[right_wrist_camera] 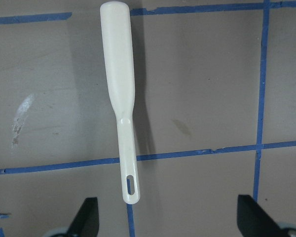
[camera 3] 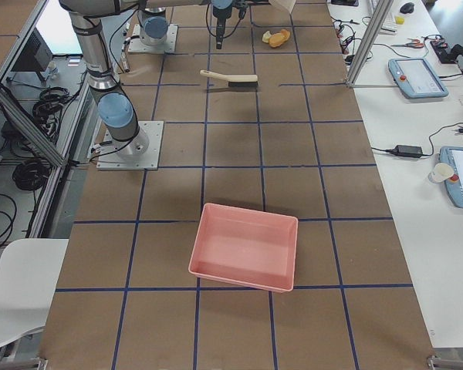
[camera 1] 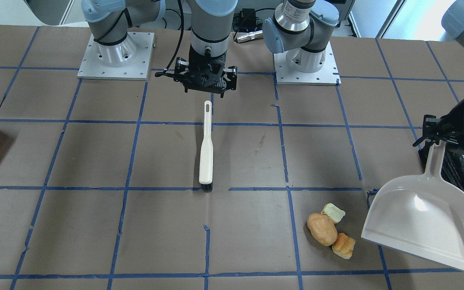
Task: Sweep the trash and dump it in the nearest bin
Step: 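Set the dustpan down beyond the bread while the right gripper grasps the brush, then lift the white brush with the right gripper and hold it above the table, then move the brush with the right gripper behind the bread pieces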
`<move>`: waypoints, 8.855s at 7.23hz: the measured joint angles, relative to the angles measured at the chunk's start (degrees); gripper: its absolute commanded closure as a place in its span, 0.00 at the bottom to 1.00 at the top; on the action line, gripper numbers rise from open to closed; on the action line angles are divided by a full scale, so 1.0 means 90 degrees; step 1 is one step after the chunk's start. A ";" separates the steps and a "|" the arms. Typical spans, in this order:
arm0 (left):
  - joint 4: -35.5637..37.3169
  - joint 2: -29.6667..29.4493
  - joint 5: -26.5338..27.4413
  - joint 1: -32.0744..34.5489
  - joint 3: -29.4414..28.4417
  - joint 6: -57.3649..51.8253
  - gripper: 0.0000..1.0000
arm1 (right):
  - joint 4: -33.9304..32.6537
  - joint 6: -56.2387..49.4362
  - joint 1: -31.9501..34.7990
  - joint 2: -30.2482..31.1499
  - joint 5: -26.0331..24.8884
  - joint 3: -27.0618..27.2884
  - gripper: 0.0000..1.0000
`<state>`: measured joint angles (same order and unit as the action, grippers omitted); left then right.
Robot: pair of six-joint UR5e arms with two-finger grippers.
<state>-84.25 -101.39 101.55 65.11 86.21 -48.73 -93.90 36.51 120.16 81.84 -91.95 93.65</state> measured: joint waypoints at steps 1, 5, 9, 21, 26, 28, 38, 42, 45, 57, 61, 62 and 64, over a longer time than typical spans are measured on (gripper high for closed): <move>-0.0009 -0.0022 -0.0011 -0.0233 0.0010 -0.0556 1.00 | -0.0024 0.0364 0.0111 -0.0085 -0.0011 0.0014 0.00; 0.0201 -0.0474 -0.0100 -0.0838 -0.0116 -0.2806 1.00 | -0.0316 0.0935 0.0267 -0.0204 -0.0042 0.0243 0.00; 0.0578 -0.1021 -0.0039 -0.0904 -0.0384 -0.4251 1.00 | -0.0346 0.1004 0.0272 -0.0231 -0.0068 0.0264 0.00; 0.1727 -0.1816 0.0601 -0.1046 -0.0761 -0.6357 1.00 | -0.2773 0.0350 0.0403 -0.0214 -0.0224 0.2100 0.00; 0.1783 -0.1832 0.0279 -0.0930 -0.0732 -0.6444 1.00 | -0.2837 0.0340 0.0253 -0.0115 -0.0225 0.2148 0.00; 0.1825 -0.1876 0.0149 -0.0911 -0.0733 -0.6475 1.00 | -0.2837 0.0359 0.0300 -0.0159 -0.0209 0.2167 0.01; 0.1978 -0.1956 0.0139 -0.0906 -0.0740 -0.6539 1.00 | -0.3577 0.0440 0.0239 -0.0105 0.0213 0.2962 0.18; 0.1999 -0.1976 0.0143 -0.0906 -0.0722 -0.6530 1.00 | -0.3588 0.0446 0.0217 -0.0100 0.0320 0.2981 0.63; 0.2007 -0.1973 0.0143 -0.0906 -0.0718 -0.6535 1.00 | -0.3608 0.0441 0.0211 -0.0099 0.0345 0.2956 0.69; 0.2131 -0.2021 0.0273 -0.0906 -0.0686 -0.6617 1.00 | -0.3336 -0.0046 0.0150 -0.0211 0.0334 0.1750 0.94; 0.2168 -0.1883 0.0353 -0.0828 -0.0502 -0.7146 1.00 | -0.3247 -0.0289 0.0255 -0.0946 0.0340 0.0592 0.94; 0.2171 -0.1894 0.0353 -0.0759 -0.0492 -0.7086 1.00 | -0.3246 -0.0285 0.0270 -0.1065 0.0342 0.0416 0.94; 0.2173 -0.1934 0.0353 -0.0638 -0.0472 -0.6926 1.00 | -0.3100 -0.0258 0.0315 -0.1334 0.0344 0.0027 0.94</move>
<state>-64.69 -118.80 104.72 59.37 81.96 -111.06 -121.80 34.19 122.99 69.83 -88.86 93.90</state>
